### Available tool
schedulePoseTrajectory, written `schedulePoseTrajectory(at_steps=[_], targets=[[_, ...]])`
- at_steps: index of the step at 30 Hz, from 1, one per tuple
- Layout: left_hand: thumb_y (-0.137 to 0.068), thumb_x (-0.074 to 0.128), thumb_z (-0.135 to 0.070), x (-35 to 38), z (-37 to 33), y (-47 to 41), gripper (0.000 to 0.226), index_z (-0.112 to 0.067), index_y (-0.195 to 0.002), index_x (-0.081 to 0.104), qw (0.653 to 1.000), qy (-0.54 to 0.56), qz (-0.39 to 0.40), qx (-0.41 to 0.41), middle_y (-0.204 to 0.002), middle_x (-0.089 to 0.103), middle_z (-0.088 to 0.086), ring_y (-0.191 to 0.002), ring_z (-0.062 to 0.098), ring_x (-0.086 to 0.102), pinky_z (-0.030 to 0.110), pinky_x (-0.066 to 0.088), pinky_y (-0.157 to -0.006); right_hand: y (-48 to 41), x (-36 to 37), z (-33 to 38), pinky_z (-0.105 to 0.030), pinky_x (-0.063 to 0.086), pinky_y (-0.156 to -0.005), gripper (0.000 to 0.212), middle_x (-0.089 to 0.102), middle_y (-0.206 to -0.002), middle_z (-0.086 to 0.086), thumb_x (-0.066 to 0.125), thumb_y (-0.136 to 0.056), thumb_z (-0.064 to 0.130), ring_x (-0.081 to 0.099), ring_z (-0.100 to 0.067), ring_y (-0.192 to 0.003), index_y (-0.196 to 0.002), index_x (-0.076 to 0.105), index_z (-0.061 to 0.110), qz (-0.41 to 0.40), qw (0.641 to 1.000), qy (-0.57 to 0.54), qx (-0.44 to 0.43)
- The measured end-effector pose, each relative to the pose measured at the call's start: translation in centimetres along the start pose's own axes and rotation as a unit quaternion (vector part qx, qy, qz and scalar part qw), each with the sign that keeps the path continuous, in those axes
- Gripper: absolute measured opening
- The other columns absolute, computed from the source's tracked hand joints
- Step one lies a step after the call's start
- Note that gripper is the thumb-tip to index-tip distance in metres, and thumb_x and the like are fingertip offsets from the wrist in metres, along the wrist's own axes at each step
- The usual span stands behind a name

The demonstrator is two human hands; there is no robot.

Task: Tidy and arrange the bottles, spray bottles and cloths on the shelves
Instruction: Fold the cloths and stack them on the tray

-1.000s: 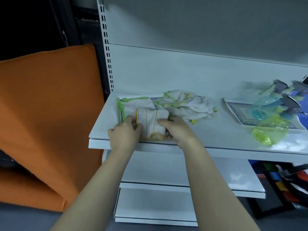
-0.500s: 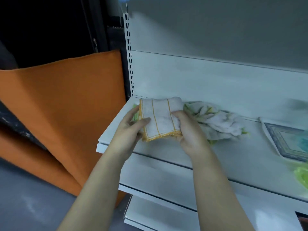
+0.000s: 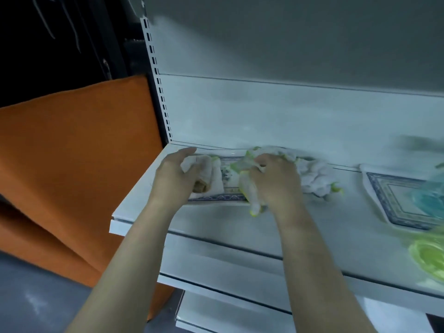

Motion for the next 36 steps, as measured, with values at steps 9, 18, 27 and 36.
schedulePoseTrajectory(at_steps=[9,18,27,36], targets=[[-0.092,0.061,-0.016,9.6,-5.7,2.5,0.039,-0.027,-0.129,0.064,0.987,-0.013,0.128,0.101,-0.127,0.059,-0.004,-0.11,0.013,0.058,0.018,0.041,-0.092,0.9,-4.6,-7.9,-0.04,0.044,-0.088,0.026,0.06,-0.122,0.005,0.064,-0.083,0.027,0.046,-0.031,-0.119,-0.108,0.069,0.028,-0.017,0.997,0.074,0.034],[-0.086,0.065,-0.047,14.1,-9.0,2.8,0.057,-0.034,-0.139,0.05,0.976,0.034,0.173,0.13,-0.12,0.06,-0.005,-0.107,0.011,0.058,0.027,0.046,-0.092,0.8,-8.4,-8.4,-0.034,0.037,-0.067,0.013,0.063,-0.091,-0.006,0.061,-0.093,0.02,0.057,-0.025,-0.084,-0.101,0.054,0.013,-0.048,0.991,-0.095,-0.081],[-0.09,0.054,-0.019,9.8,-14.2,2.7,0.013,-0.017,-0.088,0.067,0.92,0.357,0.146,0.068,-0.107,0.072,-0.007,-0.103,0.011,0.064,0.032,0.043,-0.1,0.8,-15.0,-3.0,-0.015,0.04,-0.06,0.004,0.064,-0.073,0.014,0.057,-0.098,0.032,0.058,-0.001,-0.069,-0.099,0.058,0.036,-0.035,0.96,-0.241,-0.141],[-0.097,0.05,-0.012,4.7,-14.0,2.9,0.024,-0.008,-0.109,0.07,0.873,0.422,0.233,0.065,-0.111,0.068,0.013,-0.108,0.029,0.061,0.044,0.044,-0.099,0.6,-14.7,1.2,-0.024,0.048,-0.09,0.022,0.073,-0.105,0.017,0.059,-0.097,0.019,0.065,-0.002,-0.1,-0.107,0.075,0.032,0.133,0.925,-0.292,-0.206]])
Point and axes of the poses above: each hand's wrist, its own y-axis away from the middle knuckle, its own x-axis out of the palm, z = x × y, the point moved 2 cm from there along -y, towards the middle knuckle
